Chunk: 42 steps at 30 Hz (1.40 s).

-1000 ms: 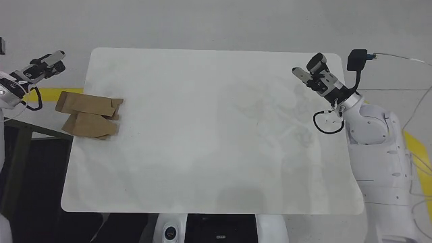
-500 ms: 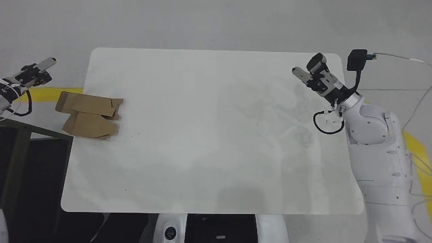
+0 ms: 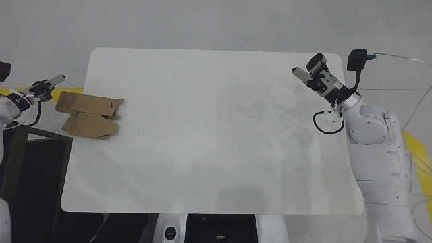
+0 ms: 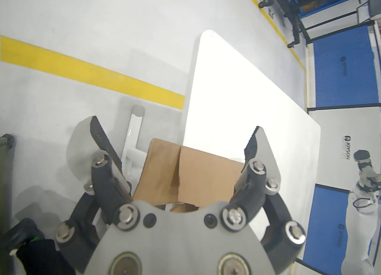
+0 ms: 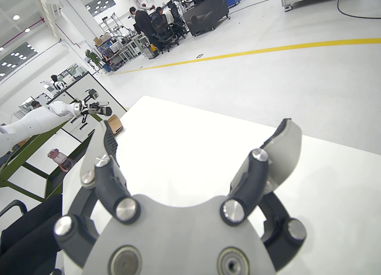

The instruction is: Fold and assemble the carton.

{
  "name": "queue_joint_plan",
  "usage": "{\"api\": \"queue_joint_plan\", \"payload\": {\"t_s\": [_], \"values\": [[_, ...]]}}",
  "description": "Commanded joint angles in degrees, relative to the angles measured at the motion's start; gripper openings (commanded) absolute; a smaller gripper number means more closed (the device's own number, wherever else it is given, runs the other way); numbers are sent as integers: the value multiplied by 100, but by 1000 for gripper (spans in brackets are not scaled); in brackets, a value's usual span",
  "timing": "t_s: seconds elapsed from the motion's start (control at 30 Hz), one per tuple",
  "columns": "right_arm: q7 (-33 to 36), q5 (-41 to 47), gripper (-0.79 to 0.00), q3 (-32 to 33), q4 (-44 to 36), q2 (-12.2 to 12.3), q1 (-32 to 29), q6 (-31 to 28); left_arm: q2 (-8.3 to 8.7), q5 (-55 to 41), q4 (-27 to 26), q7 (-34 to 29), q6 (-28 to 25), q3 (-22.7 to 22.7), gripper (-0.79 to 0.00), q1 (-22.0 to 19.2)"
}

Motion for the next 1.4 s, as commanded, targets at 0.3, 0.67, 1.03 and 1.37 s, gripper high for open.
{"api": "queue_joint_plan", "payload": {"t_s": [0.3, 0.67, 1.03, 1.37], "values": [[0, -1, 0, 0, 0, 0, 0, 1, -114, 239, 648, -186, 58, 306, 0, -260], [0, -1, 0, 0, 0, 0, 0, 1, -109, 131, 965, -683, -92, 342, -123, -375], [0, -1, 0, 0, 0, 0, 0, 1, -153, -272, 1075, -888, -132, 293, -785, -432], [0, -1, 0, 0, 0, 0, 0, 1, -60, -937, 971, -1076, -293, -6, -785, -599]]}}
